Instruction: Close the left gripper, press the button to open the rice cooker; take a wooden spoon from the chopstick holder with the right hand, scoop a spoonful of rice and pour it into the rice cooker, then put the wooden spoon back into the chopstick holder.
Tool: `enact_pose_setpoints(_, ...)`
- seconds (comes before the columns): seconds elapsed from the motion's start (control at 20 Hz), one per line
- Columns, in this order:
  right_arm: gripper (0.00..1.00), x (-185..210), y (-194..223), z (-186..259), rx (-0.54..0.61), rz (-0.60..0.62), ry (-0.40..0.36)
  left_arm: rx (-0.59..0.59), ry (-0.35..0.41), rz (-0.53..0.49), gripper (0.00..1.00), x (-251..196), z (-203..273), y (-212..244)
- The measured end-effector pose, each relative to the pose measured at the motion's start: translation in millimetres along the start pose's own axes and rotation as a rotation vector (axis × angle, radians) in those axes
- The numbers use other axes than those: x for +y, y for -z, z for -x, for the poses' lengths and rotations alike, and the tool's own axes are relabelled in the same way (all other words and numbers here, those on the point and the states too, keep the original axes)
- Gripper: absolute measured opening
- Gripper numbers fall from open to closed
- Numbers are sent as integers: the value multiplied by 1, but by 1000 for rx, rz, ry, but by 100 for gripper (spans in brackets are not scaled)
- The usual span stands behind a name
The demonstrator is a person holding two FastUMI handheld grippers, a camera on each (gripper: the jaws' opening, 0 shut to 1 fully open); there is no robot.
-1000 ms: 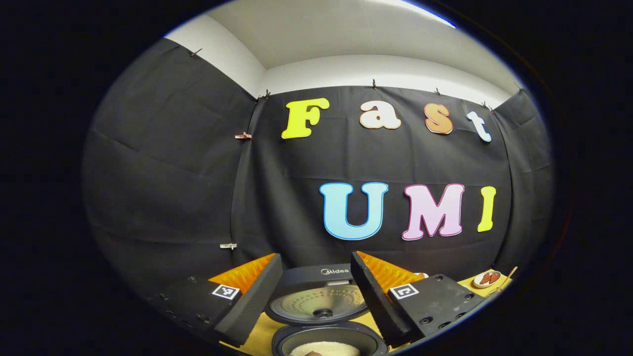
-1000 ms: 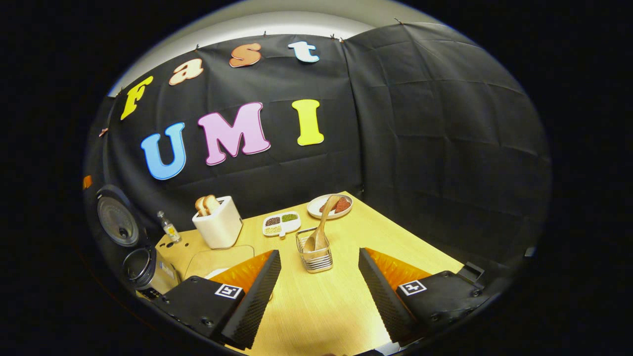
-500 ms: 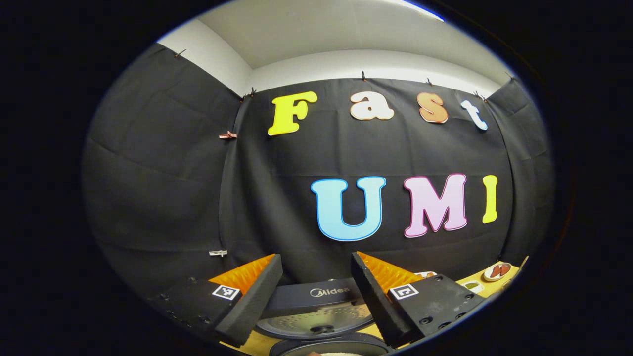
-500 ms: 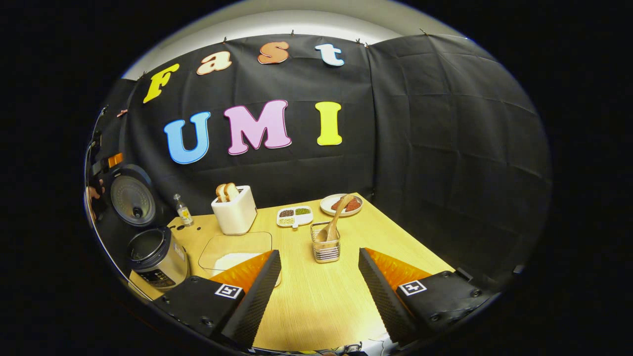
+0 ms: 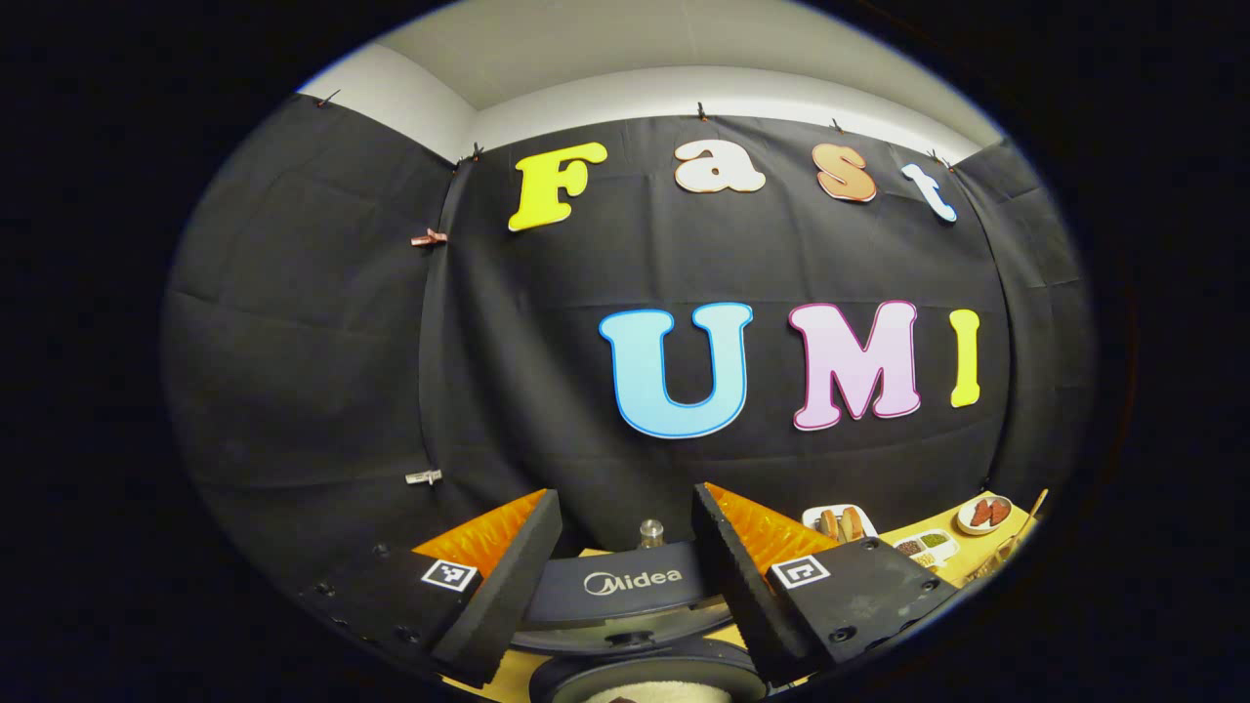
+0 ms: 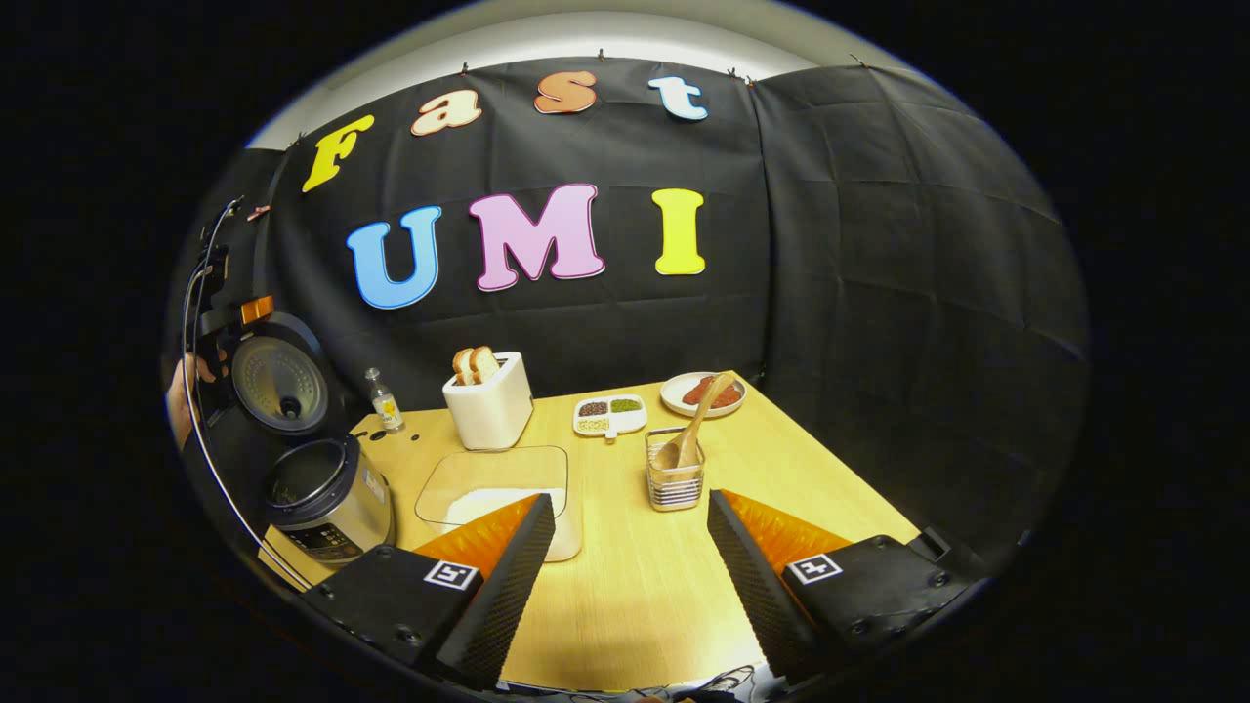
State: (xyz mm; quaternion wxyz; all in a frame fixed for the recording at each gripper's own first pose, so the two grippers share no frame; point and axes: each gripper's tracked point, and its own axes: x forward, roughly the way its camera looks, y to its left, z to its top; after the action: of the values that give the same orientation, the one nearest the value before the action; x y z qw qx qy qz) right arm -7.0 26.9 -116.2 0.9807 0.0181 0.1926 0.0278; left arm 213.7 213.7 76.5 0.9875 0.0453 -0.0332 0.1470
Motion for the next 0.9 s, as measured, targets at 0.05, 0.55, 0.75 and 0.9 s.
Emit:
enact_pose_setpoints(0.05, 99, 2, 1, -3, 6, -3, -10, 27, 0, 14, 94, -3, 9, 3)
enact_pose_setpoints(0.55, 99, 15, 15, -17, 40, -21, -78, 347, -11, 176, 94, -28, 111, 83)
enact_pose_setpoints(0.75, 99, 15, 29, -15, 80, -20, -85, 444, -16, 190, 94, -36, 137, 130)
enact_pose_setpoints(0.9, 99, 14, 36, -12, 96, -12, -86, 485, -9, 183, 94, -43, 150, 162)
